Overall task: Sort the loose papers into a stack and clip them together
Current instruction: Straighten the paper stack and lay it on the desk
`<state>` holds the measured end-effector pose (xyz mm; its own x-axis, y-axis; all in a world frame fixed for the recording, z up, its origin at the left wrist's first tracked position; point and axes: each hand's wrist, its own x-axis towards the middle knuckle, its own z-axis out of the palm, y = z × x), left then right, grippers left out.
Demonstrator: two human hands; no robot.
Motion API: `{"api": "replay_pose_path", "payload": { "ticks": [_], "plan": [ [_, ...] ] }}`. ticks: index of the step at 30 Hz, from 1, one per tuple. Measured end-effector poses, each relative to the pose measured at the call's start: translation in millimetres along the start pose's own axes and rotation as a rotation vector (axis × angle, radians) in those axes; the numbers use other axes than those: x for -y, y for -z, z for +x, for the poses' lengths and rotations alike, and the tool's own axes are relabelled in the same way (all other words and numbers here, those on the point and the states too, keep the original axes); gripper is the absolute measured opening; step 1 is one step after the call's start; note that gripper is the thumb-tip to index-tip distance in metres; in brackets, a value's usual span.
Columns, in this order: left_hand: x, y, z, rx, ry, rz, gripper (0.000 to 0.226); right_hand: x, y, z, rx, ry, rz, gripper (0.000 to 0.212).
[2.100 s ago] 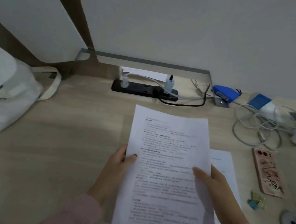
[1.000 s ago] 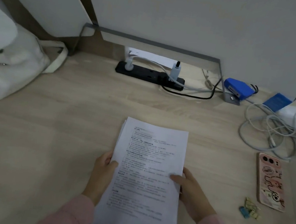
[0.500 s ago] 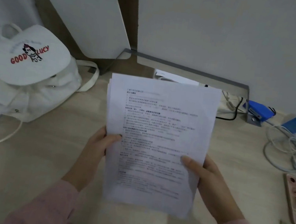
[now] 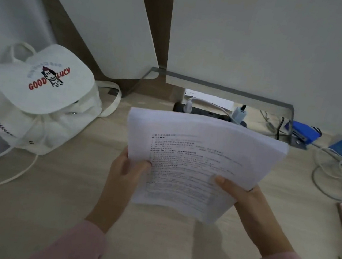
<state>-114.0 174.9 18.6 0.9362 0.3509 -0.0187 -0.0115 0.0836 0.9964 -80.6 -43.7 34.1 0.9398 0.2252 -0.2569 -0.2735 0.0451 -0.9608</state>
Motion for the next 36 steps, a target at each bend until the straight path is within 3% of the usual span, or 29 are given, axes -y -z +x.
{"api": "replay_pose_path", "payload": {
  "ticks": [4, 8, 12, 17, 23, 27, 31, 34, 36],
  "plan": [
    [3.9, 4.0, -3.0, 0.025, 0.037, 0.023, 0.031, -1.6, 4.6, 0.1, 0.028, -0.022, -0.06, 0.04],
    [-7.3, 2.2, -9.5, 0.072, -0.001, -0.061, 0.023, -13.1, 4.8, 3.2, 0.001, -0.054, -0.081, 0.049],
    [-42.8, -8.3, -3.5, -0.03, -0.192, 0.007, 0.029, -11.8, 7.3, 0.2, 0.047, -0.043, -0.077, 0.051],
    [-49.7, -19.1, 3.9, -0.153, -0.185, 0.031, 0.017, -11.9, 7.3, 0.3, 0.033, -0.05, -0.078, 0.049],
    [-60.1, -20.7, 5.1, -0.189, -0.265, 0.041, 0.017, -4.5, 12.8, -0.8, 0.059, 0.025, -0.031, 0.056],
    [-52.1, -21.1, 4.9, -0.15, -0.121, 0.041, 0.028, -15.5, 12.3, 1.2, 0.072, -0.054, 0.004, 0.025],
    [-57.5, -23.4, 3.8, -0.128, -0.167, 0.062, 0.022, -17.1, 13.6, 1.1, 0.039, -0.061, -0.011, 0.026],
    [-58.6, -23.4, 2.6, -0.149, -0.187, 0.037, 0.016, -17.2, 19.7, -0.8, 0.032, -0.036, -0.014, 0.041],
    [-55.3, -24.9, 0.3, -0.15, -0.161, 0.037, 0.016, -20.3, 22.5, -0.7, 0.013, -0.062, -0.005, 0.037]
  ]
}}
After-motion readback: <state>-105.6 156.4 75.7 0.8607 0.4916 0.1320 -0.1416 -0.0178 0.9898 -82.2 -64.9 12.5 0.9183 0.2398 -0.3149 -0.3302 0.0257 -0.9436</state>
